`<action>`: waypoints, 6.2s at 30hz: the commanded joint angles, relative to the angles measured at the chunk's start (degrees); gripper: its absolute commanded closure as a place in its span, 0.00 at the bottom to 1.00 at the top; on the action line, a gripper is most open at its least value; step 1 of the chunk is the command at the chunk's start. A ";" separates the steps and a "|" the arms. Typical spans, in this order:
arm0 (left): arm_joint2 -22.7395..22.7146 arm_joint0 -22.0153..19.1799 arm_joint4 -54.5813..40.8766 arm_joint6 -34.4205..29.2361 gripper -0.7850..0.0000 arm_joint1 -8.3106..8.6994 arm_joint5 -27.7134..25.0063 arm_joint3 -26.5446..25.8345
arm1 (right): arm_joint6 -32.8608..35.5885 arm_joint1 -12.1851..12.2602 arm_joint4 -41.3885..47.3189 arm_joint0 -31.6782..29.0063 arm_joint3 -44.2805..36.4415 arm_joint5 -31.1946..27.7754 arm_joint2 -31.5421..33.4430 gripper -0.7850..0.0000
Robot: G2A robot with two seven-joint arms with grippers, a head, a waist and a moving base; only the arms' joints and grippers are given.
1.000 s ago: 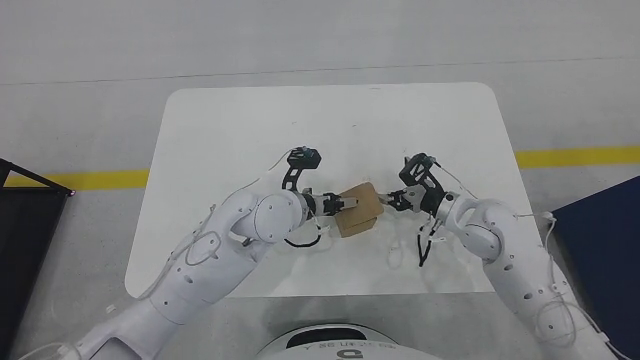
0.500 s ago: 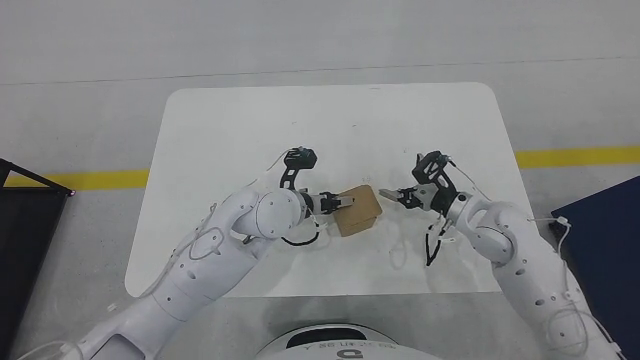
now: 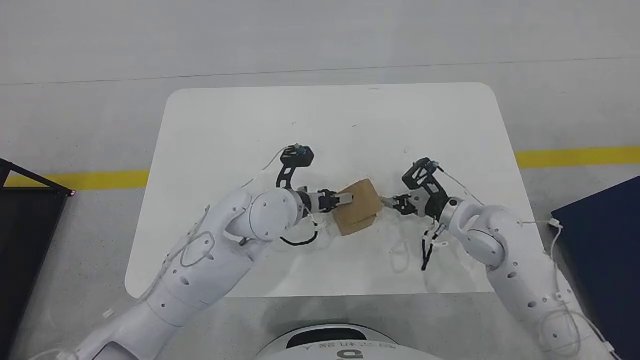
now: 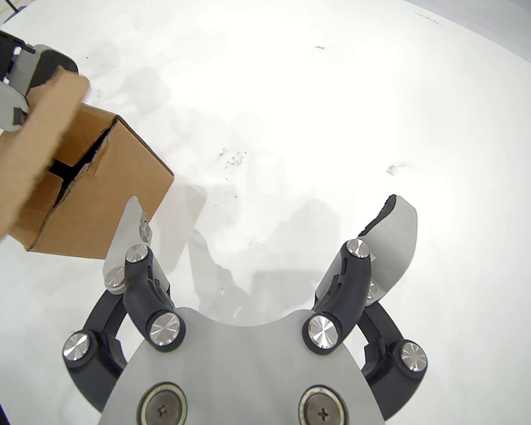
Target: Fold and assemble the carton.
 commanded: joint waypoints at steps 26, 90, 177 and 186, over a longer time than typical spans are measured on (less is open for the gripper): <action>-11.74 12.04 -8.48 -7.06 0.00 3.12 -5.70 -16.28 | -8.22 0.70 0.45 -2.93 -2.54 -5.94 4.26 0.00; 13.45 0.26 35.48 -13.33 0.00 -7.82 11.87 -11.10 | -9.99 0.27 -2.84 -4.92 -3.43 -5.85 4.11 0.00; -14.38 18.12 59.15 -20.13 0.00 -23.21 -10.91 -12.93 | -0.59 -1.08 -4.60 2.95 0.32 -2.04 -1.92 0.00; -13.45 18.57 56.96 -20.42 0.00 -23.12 -12.59 -12.98 | -0.07 -1.50 -4.97 4.87 0.25 -0.57 -3.30 0.00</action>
